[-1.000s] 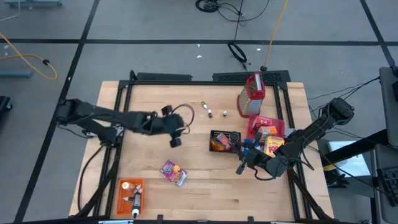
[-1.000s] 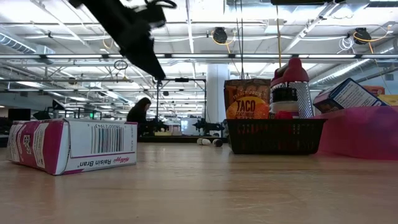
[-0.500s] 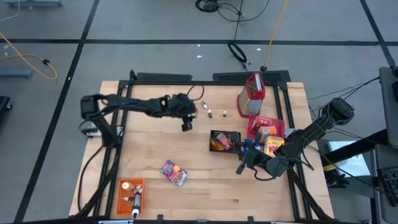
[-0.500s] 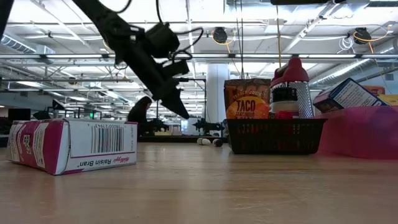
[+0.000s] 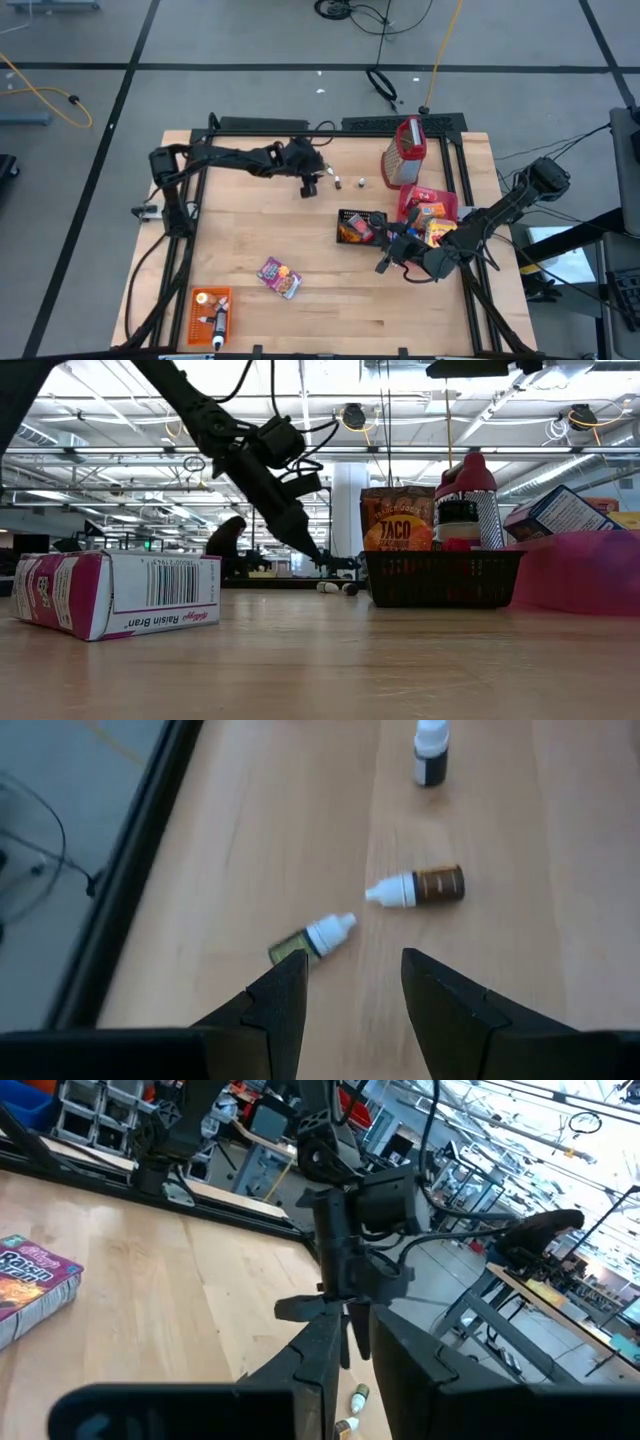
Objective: Pick & Place Kitchen Items
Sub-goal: Put the small purple food coloring bottle into the orange bin
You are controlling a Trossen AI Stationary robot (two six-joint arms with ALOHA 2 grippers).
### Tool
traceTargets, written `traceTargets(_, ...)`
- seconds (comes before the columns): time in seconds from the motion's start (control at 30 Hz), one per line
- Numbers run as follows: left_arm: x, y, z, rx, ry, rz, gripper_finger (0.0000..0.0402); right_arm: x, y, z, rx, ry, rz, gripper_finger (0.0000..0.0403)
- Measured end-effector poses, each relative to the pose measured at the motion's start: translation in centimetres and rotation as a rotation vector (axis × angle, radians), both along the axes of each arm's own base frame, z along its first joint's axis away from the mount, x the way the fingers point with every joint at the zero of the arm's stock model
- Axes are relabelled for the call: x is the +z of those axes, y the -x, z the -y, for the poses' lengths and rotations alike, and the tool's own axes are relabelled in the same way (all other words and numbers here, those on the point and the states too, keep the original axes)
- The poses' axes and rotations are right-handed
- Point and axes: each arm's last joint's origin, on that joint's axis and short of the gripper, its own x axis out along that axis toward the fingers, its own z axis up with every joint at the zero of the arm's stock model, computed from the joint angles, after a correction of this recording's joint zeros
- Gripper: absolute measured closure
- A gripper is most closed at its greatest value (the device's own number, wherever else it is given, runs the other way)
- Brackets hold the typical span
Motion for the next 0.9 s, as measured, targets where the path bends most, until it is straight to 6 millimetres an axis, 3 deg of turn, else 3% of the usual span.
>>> traceTargets(0.5,0.1,-5.0,-1.3,-0.18,-0.147,-0.338,0.0238,0.0,-0.1,0.1,-0.006,-0.004,0.0,0.0348)
traceTargets(0.9,0.2,-5.9,-1.3,-0.273,-0.291,-0.411,0.0238,-0.1,-0.1,0.1,-0.005,0.001,-0.007,0.0348)
